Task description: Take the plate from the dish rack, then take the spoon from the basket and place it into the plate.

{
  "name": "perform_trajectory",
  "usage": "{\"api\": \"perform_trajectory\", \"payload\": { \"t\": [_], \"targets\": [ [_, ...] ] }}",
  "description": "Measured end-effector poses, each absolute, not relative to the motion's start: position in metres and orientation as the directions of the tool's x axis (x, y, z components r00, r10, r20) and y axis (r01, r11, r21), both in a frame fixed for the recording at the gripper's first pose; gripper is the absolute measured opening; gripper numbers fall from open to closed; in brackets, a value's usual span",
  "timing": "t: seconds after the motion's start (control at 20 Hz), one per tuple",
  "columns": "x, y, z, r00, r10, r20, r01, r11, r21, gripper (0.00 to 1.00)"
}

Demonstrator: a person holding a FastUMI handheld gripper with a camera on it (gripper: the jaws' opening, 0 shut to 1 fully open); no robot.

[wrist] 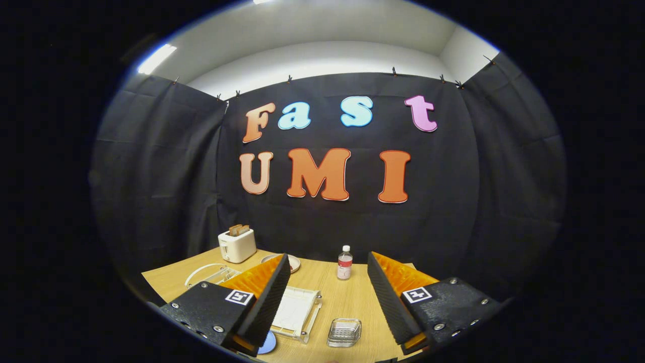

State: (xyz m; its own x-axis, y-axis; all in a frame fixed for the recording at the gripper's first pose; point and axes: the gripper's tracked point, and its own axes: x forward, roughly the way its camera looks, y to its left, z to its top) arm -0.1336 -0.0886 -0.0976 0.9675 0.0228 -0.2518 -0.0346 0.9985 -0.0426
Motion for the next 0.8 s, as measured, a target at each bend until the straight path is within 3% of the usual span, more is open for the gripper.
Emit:
{"api": "perform_trajectory", "payload": {
  "t": [0.8],
  "targets": [
    [-0.130,-0.102,-0.045,0.988,-0.019,-0.151,0.007,0.997,-0.078,0.94]
  ]
}}
